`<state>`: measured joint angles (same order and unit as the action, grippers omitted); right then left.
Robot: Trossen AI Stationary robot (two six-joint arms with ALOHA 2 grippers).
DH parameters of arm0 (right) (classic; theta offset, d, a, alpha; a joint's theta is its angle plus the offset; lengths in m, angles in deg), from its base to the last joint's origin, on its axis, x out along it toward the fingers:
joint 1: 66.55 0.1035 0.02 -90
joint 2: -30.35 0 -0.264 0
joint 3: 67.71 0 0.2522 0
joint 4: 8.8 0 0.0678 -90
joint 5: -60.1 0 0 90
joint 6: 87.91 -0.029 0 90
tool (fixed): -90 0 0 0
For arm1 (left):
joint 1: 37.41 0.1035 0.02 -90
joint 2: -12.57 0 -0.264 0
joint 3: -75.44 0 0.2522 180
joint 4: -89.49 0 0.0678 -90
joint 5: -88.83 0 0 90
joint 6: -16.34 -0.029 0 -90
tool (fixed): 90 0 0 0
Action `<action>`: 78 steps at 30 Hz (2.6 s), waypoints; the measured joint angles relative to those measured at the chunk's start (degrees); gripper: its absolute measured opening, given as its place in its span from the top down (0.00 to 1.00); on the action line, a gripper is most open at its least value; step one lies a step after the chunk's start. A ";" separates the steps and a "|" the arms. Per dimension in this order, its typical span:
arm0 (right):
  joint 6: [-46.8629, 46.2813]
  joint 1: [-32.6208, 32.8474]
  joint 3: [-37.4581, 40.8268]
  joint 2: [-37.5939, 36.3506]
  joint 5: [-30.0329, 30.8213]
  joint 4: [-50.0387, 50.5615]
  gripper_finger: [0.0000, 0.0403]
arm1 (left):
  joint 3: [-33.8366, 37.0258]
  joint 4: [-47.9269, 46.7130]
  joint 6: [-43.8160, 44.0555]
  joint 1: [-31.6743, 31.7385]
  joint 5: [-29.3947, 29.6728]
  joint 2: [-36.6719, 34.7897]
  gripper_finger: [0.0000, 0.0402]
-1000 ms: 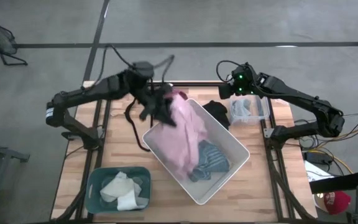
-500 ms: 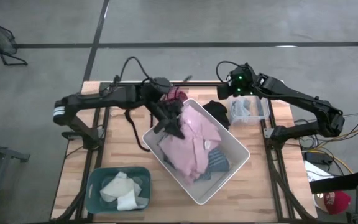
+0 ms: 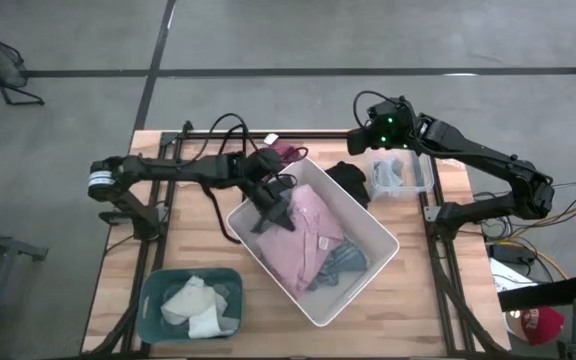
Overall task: Pick & Place Cloths
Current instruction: Put the pink shirt into the white bin, then put the black shorts into the transparent bin
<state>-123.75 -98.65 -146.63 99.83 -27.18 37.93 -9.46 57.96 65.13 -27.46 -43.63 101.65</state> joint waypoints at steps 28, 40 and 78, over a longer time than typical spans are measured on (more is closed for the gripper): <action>14.49 -6.10 -6.24 10.34 -22.14 4.33 0.58 | -22.26 6.81 -3.91 13.71 2.86 -2.56 0.80; 31.15 -8.03 -20.77 29.37 -21.83 20.56 0.65 | -22.37 6.85 2.56 19.72 8.05 -2.54 0.80; 57.21 -6.67 -22.13 44.15 -11.54 29.66 0.47 | -22.29 7.02 1.86 23.11 11.06 -2.14 0.80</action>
<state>-66.53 -105.32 -168.77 143.97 -38.72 67.59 -31.74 64.98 66.99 -4.35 -32.57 99.51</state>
